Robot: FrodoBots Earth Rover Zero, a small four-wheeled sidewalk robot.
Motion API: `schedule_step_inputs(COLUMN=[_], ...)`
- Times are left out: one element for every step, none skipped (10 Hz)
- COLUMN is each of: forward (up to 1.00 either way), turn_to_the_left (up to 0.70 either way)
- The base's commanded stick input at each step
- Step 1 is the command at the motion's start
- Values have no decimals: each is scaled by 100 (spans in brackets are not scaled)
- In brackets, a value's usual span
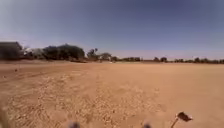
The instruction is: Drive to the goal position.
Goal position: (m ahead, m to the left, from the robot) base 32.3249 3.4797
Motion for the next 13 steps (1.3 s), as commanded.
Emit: schedule_step_inputs(forward=[70, 70, 70, 70, 70, 70, 70, 70, 70, 70, 70, 70, 70], turn_to_the_left=[0, 0, 0, 0, 0, 0, 0, 0, 0, 0, 0, 0, 0])
